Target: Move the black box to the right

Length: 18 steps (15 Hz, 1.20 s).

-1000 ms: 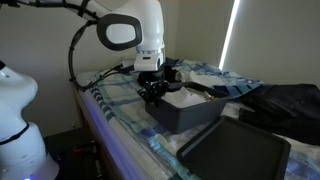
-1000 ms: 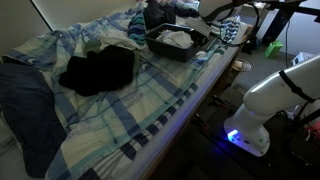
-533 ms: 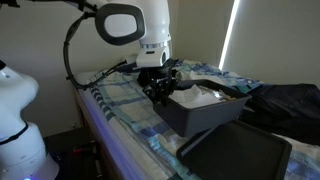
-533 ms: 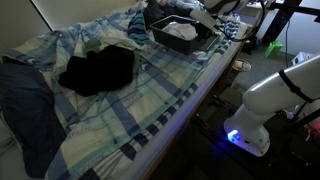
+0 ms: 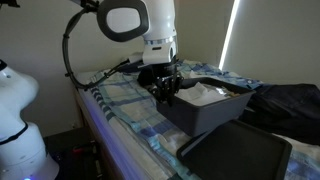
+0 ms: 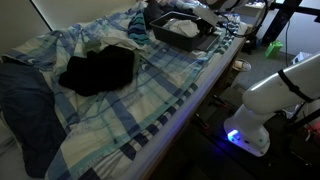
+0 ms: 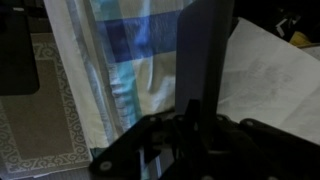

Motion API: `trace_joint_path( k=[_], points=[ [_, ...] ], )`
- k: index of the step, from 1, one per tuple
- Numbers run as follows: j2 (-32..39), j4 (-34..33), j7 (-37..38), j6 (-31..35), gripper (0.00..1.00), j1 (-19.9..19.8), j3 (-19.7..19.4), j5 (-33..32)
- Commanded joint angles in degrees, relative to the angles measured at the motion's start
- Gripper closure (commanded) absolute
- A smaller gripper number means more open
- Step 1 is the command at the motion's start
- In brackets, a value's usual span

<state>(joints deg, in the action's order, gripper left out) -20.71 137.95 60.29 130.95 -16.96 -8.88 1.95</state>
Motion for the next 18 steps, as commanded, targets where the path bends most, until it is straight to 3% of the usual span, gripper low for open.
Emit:
trace_joint_path(
  k=[1, 18],
  points=[
    [2.10, -4.48, -6.71, -1.61, 0.97, -0.34, -1.31, -0.37],
    [13.14, -13.79, -22.21, -3.12, 0.97, -3.41, -8.76, 1.49]
  ],
)
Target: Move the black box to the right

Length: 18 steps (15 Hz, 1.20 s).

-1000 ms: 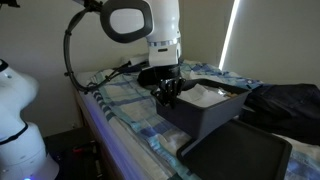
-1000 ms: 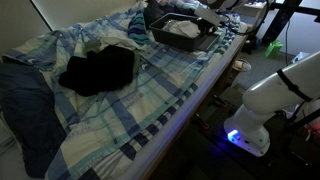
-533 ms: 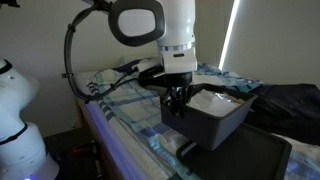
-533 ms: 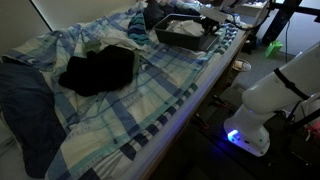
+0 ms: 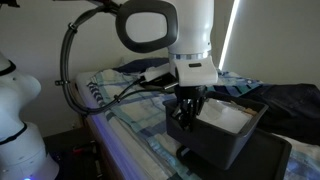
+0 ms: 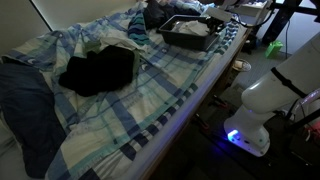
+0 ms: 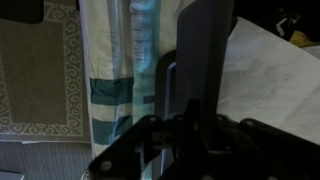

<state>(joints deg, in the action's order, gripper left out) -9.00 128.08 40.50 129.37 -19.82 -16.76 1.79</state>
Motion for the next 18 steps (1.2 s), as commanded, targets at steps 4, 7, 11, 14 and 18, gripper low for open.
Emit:
trace_joint_path(
  k=[4, 7, 11, 14, 18],
  points=[
    [2.12, -1.01, -1.14, -0.17, 0.93, -0.40, -0.91, 0.25],
    [2.78, -0.89, -1.12, -0.16, 0.93, -0.31, -0.93, 0.23],
    [2.77, -0.89, -1.11, -0.16, 0.93, -0.30, -0.92, 0.23],
    [3.65, -1.67, -0.10, -0.30, 0.98, -0.22, -0.86, 0.44],
    [5.38, -3.83, 0.66, -1.18, 0.98, -0.35, -1.43, 1.47]
  ],
)
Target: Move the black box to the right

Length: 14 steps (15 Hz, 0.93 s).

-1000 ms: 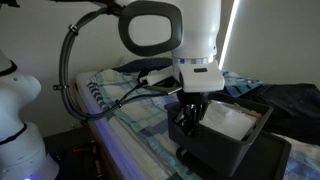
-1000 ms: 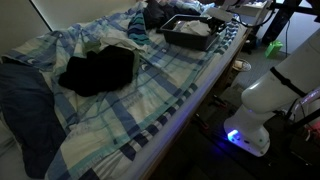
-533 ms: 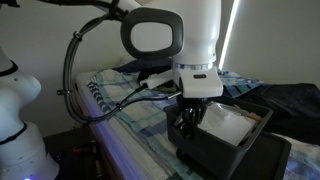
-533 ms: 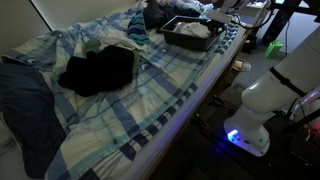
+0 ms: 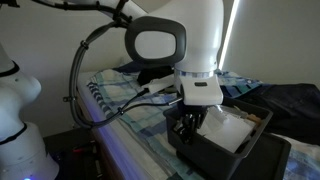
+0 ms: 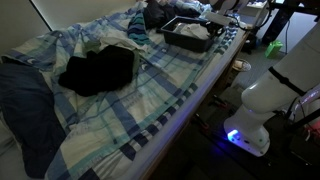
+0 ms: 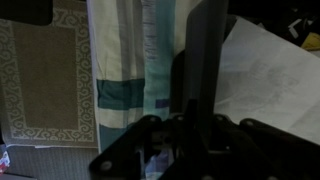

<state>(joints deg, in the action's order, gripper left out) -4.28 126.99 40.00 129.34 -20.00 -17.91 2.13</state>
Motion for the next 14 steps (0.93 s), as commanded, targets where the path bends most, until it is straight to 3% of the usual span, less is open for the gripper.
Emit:
trace_joint_path(
  k=[1, 14],
  points=[
    [0.93, -3.20, 1.24, -1.12, 0.98, -0.25, -0.47, 1.39],
    [7.06, -9.12, -0.72, 0.17, 0.98, -1.31, -3.62, 4.77]
  ],
)
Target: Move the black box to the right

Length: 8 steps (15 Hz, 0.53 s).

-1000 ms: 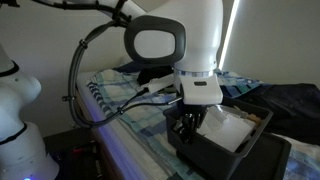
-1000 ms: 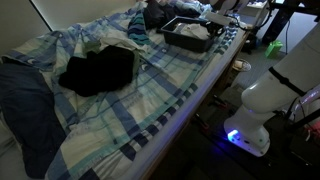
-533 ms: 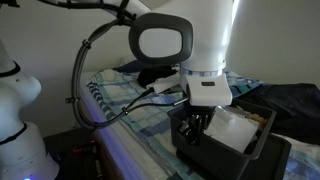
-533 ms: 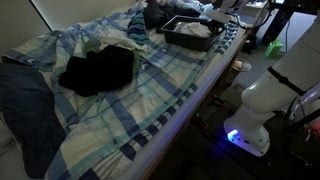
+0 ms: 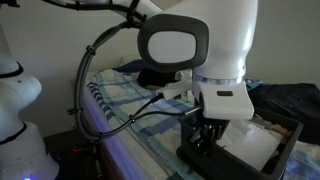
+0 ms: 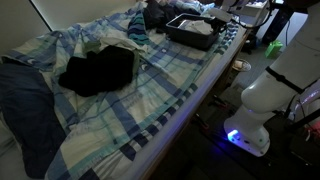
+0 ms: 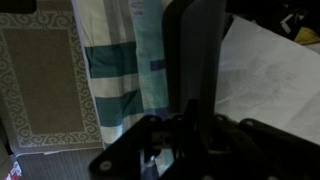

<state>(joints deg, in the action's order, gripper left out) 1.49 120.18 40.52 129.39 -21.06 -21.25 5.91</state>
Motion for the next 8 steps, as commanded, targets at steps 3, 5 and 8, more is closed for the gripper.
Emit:
trace_joint_path(
  k=[3, 5, 8],
  points=[
    [2.13, -2.14, -2.57, 0.55, 0.98, -0.18, -0.29, 0.71],
    [2.15, -1.49, -4.45, 1.72, 0.98, -0.06, -0.19, 0.41],
    [2.30, -0.91, -8.61, 3.72, 0.98, 0.15, -0.08, -0.55]
  ],
)
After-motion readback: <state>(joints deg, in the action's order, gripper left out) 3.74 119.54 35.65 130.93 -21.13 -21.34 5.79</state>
